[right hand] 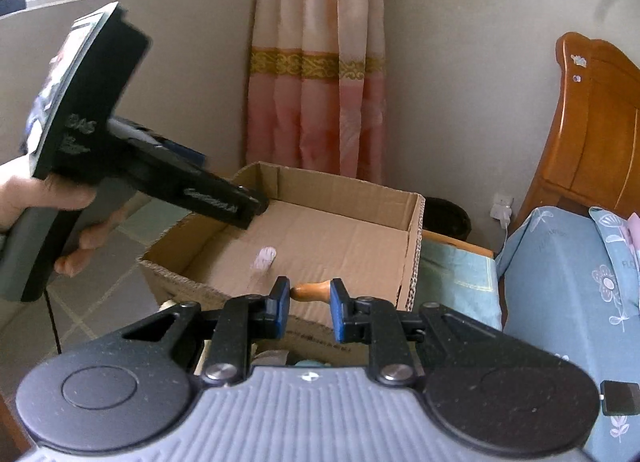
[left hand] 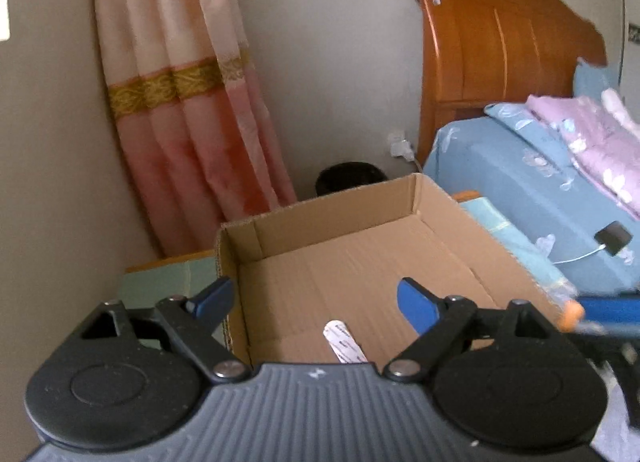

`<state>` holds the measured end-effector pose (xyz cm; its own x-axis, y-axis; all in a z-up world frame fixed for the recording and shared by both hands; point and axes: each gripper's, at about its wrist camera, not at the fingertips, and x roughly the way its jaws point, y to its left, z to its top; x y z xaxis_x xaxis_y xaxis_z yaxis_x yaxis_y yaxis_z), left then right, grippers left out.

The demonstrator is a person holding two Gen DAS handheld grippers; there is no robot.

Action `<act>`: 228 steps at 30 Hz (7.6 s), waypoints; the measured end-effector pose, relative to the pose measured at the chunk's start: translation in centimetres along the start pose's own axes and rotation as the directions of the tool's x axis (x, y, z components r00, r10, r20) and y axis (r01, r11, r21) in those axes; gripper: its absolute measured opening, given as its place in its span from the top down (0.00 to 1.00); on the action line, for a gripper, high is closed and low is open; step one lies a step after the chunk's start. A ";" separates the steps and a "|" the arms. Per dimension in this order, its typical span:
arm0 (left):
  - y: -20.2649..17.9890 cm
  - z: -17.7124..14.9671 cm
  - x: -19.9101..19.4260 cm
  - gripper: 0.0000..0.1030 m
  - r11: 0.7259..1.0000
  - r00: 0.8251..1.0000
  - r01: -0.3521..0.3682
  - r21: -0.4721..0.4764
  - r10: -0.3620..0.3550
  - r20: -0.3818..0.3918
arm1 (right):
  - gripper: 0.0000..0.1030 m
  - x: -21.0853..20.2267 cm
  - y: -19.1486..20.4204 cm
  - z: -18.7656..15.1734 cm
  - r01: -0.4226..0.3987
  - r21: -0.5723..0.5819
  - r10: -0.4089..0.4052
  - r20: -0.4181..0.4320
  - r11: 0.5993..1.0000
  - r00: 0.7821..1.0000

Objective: Organize soft objects
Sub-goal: 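Carry the pink file into the box and open the left tool while the right drops the earplug in, then withdraw both tools from the box back toward the item pile, then grasp the white fuzzy ring with the left tool, then grasp the blue embroidered sachet with the right tool while the left tool holds the ring, then carry the sachet into the box and open the right tool while the left carries the ring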

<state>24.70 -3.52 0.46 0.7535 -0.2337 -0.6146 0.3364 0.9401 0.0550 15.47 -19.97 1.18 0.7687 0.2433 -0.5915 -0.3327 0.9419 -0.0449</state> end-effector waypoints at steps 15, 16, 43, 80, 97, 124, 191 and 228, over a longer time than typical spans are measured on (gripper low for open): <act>0.1 -6.4 -9.6 0.04 0.994 0.999 -0.048 -0.098 0.046 -0.024 | 0.76 5.6 -0.7 5.1 0.024 -0.036 -0.025 -0.040 0.999 0.999; 0.0 -6.6 -9.9 0.04 0.994 0.999 -0.051 -0.099 0.048 -0.025 | 0.76 6.1 -0.7 5.6 0.024 -0.041 -0.026 -0.044 0.999 0.999; -2.6 -9.4 -14.8 0.04 0.995 0.998 -0.066 -0.069 0.066 -0.013 | 0.00 0.4 0.1 3.9 0.109 0.032 -0.106 -0.081 0.994 0.991; -3.8 -18.6 -5.7 0.03 0.983 0.967 -0.084 -0.165 0.041 -0.250 | 0.00 -0.6 1.6 -14.9 0.182 0.147 -0.136 -0.282 0.972 0.950; -6.3 -17.5 -5.3 0.59 0.991 0.990 -0.039 -0.129 0.021 -0.143 | 0.00 0.2 2.2 -15.4 0.159 0.118 -0.128 -0.237 0.980 0.963; -5.1 -18.2 -6.3 0.66 0.990 0.984 -0.057 -0.130 0.033 -0.174 | 0.00 1.5 -0.2 -11.8 0.038 0.069 -0.026 -0.172 0.997 0.985; -5.6 -17.5 -6.8 0.66 0.997 0.981 -0.056 -0.059 0.044 -0.189 | 0.60 -1.0 2.9 -12.6 -0.111 -0.092 0.082 -0.273 0.990 0.958; -3.6 -14.4 -10.9 0.66 0.999 0.991 0.033 -0.037 -0.037 -0.127 | 0.45 3.8 0.0 6.5 0.042 -0.196 -0.038 0.023 0.980 0.999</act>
<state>7.13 -0.83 -4.38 0.6625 -0.2349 -0.7113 0.3395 0.9406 0.0055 21.94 -17.59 4.12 0.7932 0.2125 -0.5706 -0.4006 0.8879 -0.2263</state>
